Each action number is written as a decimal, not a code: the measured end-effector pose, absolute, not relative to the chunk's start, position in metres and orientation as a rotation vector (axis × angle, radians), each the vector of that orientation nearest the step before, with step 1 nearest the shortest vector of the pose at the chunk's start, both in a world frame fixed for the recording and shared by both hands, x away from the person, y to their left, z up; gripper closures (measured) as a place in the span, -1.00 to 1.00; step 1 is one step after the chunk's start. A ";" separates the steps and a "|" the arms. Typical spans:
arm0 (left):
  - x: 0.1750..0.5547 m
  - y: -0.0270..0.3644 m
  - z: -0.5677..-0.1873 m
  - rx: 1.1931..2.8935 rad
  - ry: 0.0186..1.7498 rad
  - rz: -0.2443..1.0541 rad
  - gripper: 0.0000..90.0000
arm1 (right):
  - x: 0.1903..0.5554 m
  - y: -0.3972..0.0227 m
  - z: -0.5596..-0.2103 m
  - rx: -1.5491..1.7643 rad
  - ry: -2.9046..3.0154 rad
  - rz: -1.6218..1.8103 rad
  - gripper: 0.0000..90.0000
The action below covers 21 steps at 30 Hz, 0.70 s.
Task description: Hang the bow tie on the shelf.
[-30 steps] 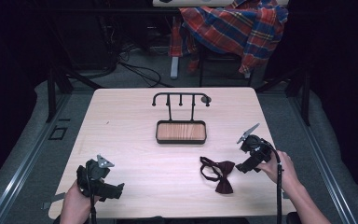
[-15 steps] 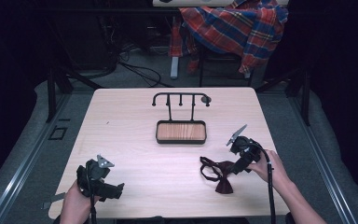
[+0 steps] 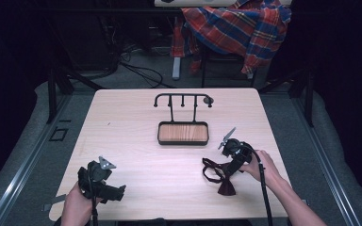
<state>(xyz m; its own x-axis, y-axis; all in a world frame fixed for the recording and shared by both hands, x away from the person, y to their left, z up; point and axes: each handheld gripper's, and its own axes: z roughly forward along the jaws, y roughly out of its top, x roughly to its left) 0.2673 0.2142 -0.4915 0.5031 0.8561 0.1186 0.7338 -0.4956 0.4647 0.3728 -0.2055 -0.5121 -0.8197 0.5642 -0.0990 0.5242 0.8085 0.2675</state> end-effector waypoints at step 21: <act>0.267 0.214 -0.492 2.398 1.328 0.479 -1.00 | 0.384 -0.179 -0.531 0.734 2.829 0.206 -0.24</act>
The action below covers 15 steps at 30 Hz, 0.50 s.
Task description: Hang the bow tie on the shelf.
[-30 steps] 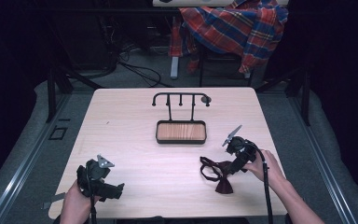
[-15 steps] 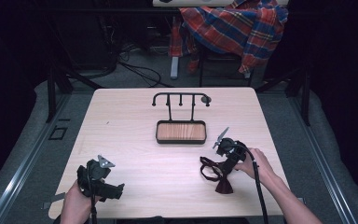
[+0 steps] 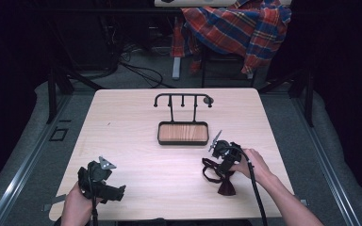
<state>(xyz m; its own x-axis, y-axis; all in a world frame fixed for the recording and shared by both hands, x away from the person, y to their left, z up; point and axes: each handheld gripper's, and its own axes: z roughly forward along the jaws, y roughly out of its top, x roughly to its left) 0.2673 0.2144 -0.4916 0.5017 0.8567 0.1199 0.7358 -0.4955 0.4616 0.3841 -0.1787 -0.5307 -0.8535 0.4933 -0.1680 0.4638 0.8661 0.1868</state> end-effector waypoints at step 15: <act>0.268 0.213 -0.492 2.410 1.326 0.480 -1.00 | 0.387 -0.171 -0.538 0.714 2.888 0.213 0.29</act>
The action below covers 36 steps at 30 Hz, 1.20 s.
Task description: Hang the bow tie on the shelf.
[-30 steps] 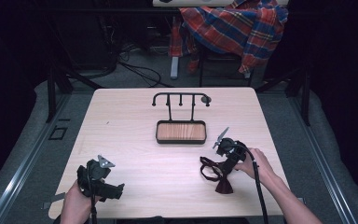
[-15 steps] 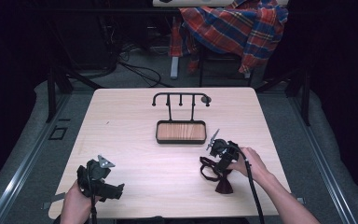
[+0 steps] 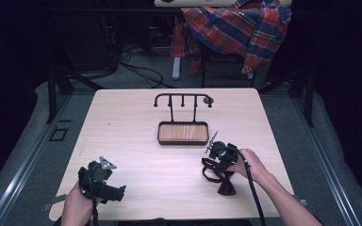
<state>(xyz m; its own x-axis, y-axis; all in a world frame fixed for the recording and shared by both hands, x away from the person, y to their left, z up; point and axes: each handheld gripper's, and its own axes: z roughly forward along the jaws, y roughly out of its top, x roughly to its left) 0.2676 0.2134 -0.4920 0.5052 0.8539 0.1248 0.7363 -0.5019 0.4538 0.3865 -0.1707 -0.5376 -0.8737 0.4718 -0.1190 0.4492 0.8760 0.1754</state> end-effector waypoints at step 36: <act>0.267 0.214 -0.492 2.421 1.314 0.483 -1.00 | 0.381 -0.188 -0.487 0.817 2.647 0.390 0.97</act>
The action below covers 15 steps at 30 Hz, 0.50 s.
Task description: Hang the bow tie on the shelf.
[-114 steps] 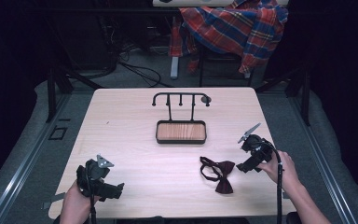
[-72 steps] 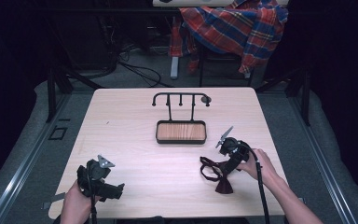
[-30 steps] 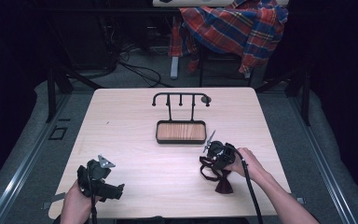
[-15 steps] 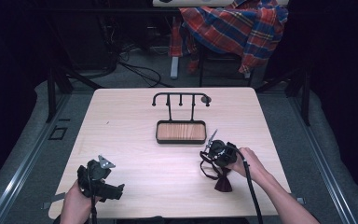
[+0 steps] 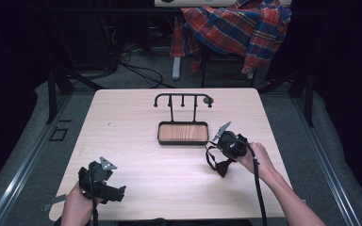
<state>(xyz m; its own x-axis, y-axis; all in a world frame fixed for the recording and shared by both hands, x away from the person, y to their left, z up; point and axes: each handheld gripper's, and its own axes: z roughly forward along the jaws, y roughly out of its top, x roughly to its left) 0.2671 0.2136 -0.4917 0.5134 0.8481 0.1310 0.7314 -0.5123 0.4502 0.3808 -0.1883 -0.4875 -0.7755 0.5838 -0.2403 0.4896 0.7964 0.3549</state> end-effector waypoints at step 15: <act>0.267 0.215 -0.492 2.415 1.319 0.476 -1.00 | 0.387 -0.195 -0.463 0.841 2.563 0.473 0.96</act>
